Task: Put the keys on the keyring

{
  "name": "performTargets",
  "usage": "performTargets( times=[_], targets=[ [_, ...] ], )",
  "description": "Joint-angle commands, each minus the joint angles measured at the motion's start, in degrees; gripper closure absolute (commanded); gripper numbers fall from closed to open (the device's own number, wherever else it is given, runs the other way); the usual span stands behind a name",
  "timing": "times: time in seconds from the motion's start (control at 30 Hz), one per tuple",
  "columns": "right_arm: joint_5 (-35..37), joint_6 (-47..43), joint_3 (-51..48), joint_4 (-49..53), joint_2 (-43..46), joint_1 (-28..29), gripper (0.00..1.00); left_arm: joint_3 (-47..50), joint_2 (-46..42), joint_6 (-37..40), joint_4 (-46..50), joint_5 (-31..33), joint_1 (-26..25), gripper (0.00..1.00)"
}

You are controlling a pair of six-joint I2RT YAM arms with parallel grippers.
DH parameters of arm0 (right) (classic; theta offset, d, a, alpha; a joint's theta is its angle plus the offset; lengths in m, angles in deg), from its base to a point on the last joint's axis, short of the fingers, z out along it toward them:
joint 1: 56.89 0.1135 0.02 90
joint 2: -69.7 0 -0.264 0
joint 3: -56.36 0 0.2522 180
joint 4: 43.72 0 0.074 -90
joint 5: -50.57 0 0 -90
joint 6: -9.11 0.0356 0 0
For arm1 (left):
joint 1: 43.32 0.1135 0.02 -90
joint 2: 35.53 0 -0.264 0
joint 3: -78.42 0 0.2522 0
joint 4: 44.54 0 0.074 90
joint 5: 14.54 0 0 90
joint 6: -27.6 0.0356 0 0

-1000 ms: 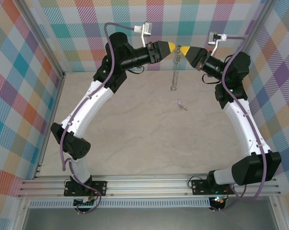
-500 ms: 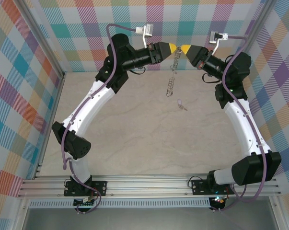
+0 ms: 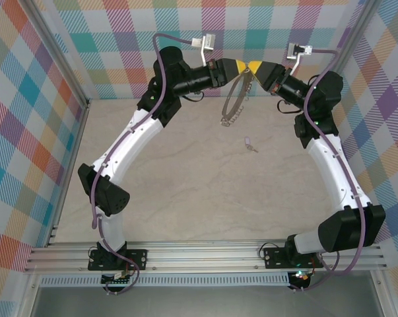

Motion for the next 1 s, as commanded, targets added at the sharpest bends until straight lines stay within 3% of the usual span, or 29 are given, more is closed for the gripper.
performTargets(
  times=[0.0,0.37,0.67,0.83,0.93,0.97],
  targets=[
    [0.3,0.6,1.3,-3.9,-0.1,0.3,1.00,-1.8,0.4,-1.3,-3.7,-1.4,0.2,0.70],
    [0.2,0.5,1.5,-3.7,-0.8,0.3,1.00,-2.1,0.8,-1.7,-4.5,-2.5,-0.1,0.81],
    [0.3,0.8,1.4,-4.0,-0.8,0.3,1.00,-1.0,0.8,-1.4,-3.7,-3.4,-0.4,0.83],
    [0.3,0.8,1.1,-3.9,-0.5,0.3,1.00,-0.8,0.7,-0.4,-3.6,-3.4,-0.5,1.00],
    [0.6,0.0,1.3,-2.0,-0.1,0.2,1.00,-1.0,0.6,1.4,-2.6,-3.5,-0.5,1.00],
    [0.9,-0.6,1.3,-0.8,0.2,0.1,0.92,-1.2,0.5,2.2,-2.1,-3.7,-0.4,1.00]
  ],
)
